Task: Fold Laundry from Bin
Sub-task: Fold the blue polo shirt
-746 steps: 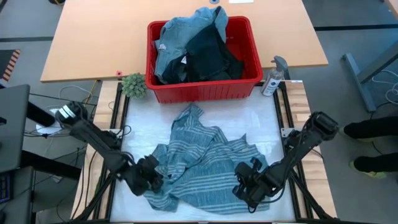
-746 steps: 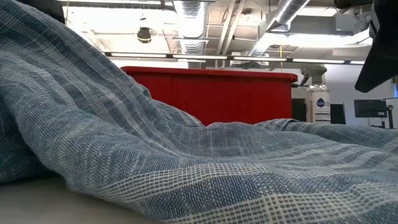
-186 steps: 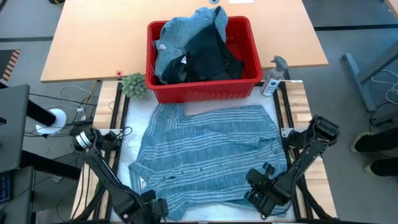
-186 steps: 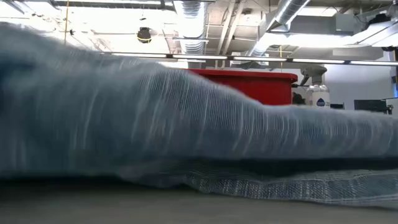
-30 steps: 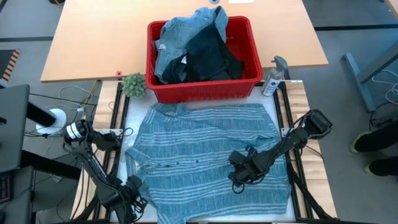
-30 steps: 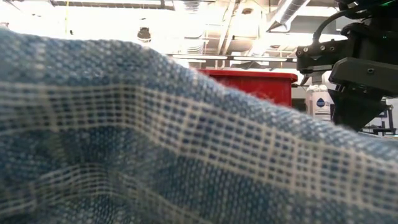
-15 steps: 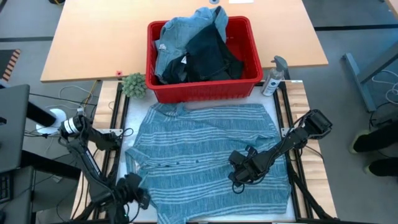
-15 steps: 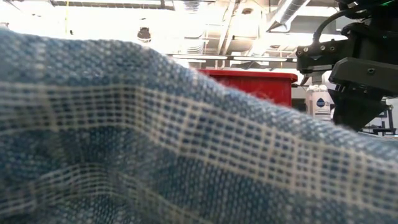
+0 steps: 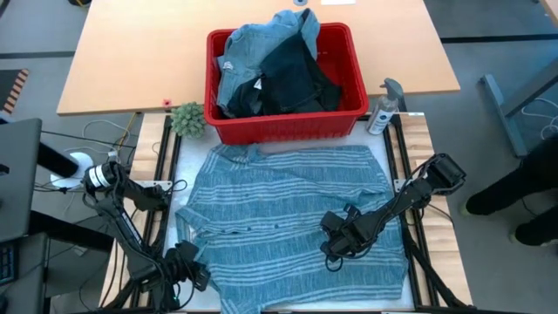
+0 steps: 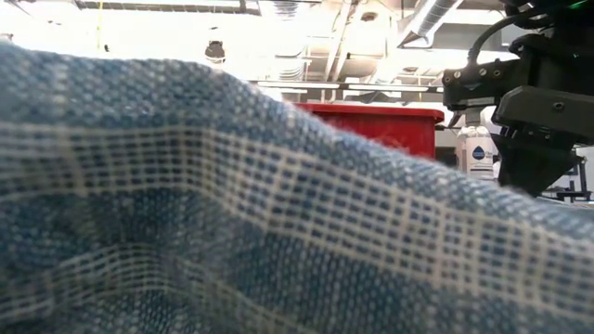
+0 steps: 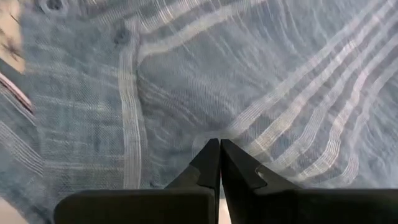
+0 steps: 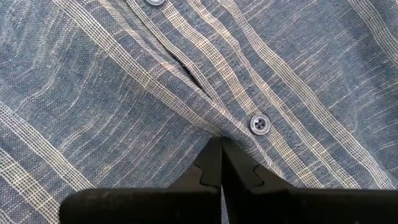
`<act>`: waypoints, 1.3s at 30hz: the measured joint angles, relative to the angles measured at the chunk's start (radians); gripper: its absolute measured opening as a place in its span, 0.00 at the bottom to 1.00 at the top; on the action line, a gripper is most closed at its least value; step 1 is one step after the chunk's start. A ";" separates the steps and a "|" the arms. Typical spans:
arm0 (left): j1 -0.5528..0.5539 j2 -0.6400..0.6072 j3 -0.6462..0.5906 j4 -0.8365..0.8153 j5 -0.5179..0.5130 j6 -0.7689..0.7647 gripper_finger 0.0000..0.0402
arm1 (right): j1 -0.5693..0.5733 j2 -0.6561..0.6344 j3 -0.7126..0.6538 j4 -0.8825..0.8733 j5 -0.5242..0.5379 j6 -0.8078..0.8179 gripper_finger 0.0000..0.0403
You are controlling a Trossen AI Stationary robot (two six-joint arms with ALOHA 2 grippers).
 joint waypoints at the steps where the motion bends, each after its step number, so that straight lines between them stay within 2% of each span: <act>1: -0.002 0.000 -0.010 0.013 0.011 0.000 0.00 | -0.001 0.000 0.000 0.000 0.000 0.000 0.06; 9: -0.014 0.000 -0.076 0.120 0.075 0.025 0.00 | -0.006 0.000 0.000 -0.001 -0.015 0.007 0.07; 15: -0.021 0.000 -0.076 0.124 0.260 0.111 0.00 | -0.007 0.000 0.000 0.001 -0.016 0.027 0.07; 24: -0.022 -0.016 -0.074 0.032 0.405 0.128 0.00 | -0.012 0.000 0.000 0.000 -0.016 0.052 0.07; 34: -0.025 -0.105 -0.075 -0.080 0.288 0.093 0.00 | -0.033 0.000 0.017 -0.011 -0.043 0.050 0.07; 36: -0.024 -0.127 -0.076 -0.110 0.221 0.066 0.00 | -0.032 0.000 0.046 -0.021 -0.042 0.024 0.07; 39: -0.022 -0.157 -0.079 -0.111 0.055 0.032 0.00 | -0.031 0.000 0.089 -0.058 -0.042 -0.003 0.07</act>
